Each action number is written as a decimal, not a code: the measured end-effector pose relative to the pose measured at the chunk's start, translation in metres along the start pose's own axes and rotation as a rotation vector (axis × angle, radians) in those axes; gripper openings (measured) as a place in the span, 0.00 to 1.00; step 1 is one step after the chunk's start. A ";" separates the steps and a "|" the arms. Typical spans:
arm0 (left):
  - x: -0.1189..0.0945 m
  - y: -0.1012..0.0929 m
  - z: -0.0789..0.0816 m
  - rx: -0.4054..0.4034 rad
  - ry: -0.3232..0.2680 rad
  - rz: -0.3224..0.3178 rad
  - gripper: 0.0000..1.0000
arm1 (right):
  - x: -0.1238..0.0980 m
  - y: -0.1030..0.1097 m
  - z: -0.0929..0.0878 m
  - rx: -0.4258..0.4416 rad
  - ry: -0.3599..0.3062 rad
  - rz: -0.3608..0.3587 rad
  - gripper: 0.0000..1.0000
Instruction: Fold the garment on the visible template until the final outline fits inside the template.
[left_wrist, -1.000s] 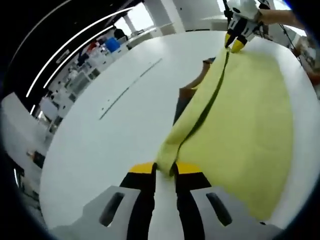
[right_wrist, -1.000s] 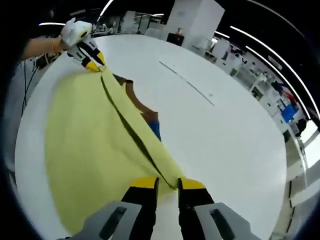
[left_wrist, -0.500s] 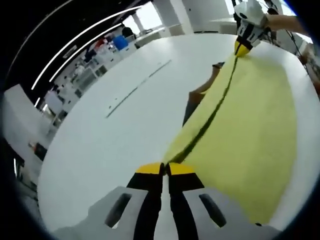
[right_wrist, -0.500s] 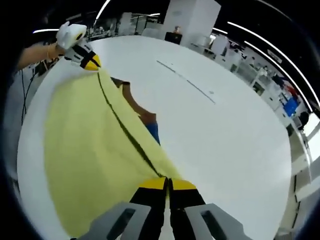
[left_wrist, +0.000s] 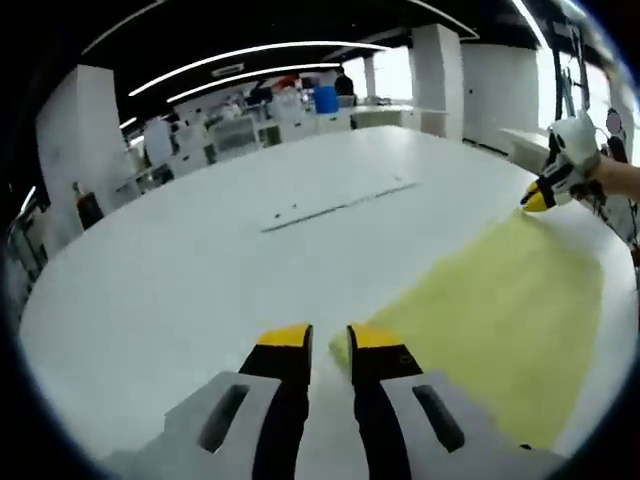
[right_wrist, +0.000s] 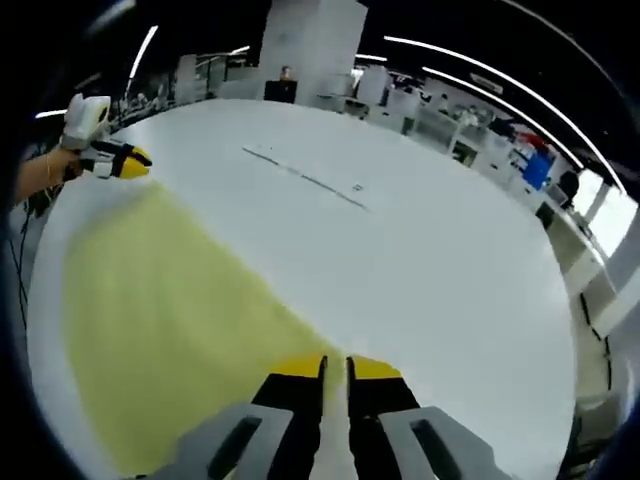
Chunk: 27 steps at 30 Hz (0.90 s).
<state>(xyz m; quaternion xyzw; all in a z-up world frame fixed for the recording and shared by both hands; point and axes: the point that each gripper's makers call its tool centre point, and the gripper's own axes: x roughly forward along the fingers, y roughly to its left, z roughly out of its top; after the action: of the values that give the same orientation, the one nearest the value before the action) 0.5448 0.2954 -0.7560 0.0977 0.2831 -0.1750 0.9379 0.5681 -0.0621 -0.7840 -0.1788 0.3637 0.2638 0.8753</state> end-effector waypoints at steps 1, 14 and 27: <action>-0.003 0.000 -0.002 -0.004 0.008 0.003 0.16 | -0.001 0.001 0.000 0.028 0.000 0.009 0.13; -0.035 -0.012 -0.014 -0.134 -0.012 -0.068 0.39 | -0.030 0.022 -0.006 0.178 0.008 0.110 0.48; -0.062 -0.031 -0.024 -0.217 -0.051 -0.146 0.47 | -0.059 0.058 -0.038 0.265 0.052 0.220 0.57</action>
<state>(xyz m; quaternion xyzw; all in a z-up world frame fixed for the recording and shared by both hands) 0.4722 0.2904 -0.7432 -0.0297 0.2827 -0.2138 0.9346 0.4780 -0.0547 -0.7736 -0.0280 0.4352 0.3030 0.8474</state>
